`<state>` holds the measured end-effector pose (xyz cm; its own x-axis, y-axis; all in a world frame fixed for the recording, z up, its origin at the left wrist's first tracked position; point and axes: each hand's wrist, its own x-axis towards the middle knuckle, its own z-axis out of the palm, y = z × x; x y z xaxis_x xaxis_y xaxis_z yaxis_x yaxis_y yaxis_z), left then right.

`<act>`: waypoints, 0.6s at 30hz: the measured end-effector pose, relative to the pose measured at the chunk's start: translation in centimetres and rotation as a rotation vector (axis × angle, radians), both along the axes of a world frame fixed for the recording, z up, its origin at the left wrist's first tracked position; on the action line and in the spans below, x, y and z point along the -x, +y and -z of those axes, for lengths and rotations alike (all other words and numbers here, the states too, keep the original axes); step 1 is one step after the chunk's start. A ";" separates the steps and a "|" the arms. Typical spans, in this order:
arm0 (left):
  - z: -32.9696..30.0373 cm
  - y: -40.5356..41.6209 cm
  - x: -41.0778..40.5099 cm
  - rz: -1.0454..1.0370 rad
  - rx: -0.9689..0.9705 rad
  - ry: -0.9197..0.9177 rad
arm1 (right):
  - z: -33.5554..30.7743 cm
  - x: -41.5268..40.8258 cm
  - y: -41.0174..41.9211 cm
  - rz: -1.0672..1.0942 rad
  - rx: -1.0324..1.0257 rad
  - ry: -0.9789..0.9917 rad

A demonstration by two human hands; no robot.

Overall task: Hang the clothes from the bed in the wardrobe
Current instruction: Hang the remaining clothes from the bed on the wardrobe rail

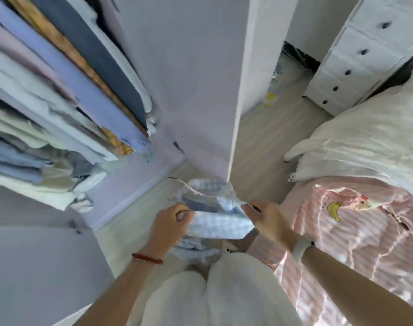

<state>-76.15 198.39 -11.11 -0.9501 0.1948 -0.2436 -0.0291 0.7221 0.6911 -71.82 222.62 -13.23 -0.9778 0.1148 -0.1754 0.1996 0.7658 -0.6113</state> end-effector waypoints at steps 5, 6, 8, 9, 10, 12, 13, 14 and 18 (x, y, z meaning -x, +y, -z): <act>-1.9 -8.9 -1.1 -0.316 0.000 0.099 | -1.7 4.6 -9.4 -0.123 0.211 0.056; -2.5 -10.6 -1.1 -0.390 -0.006 0.113 | -2.2 5.5 -11.3 -0.150 0.253 0.065; -3.7 -13.9 -1.2 -0.536 -0.027 0.156 | -3.2 7.1 -15.3 -0.209 0.312 0.049; -4.3 -15.5 -1.3 -0.600 -0.033 0.187 | -3.8 7.9 -17.3 -0.235 0.334 0.034; -5.0 -17.1 -1.4 -0.658 -0.042 0.217 | -4.3 8.6 -19.3 -0.262 0.355 0.022; -6.4 -20.5 -1.4 -0.746 -0.062 0.277 | -5.5 10.0 -23.5 -0.330 0.384 0.028; -7.1 -22.2 -1.3 -0.779 -0.073 0.307 | -6.2 10.5 -25.6 -0.363 0.395 0.045; -7.9 -24.0 -1.2 -0.813 -0.089 0.332 | -7.0 11.0 -27.8 -0.390 0.407 0.067; -10.7 -30.9 -0.2 -0.955 -0.167 0.417 | -10.0 13.2 -36.2 -0.458 0.446 0.143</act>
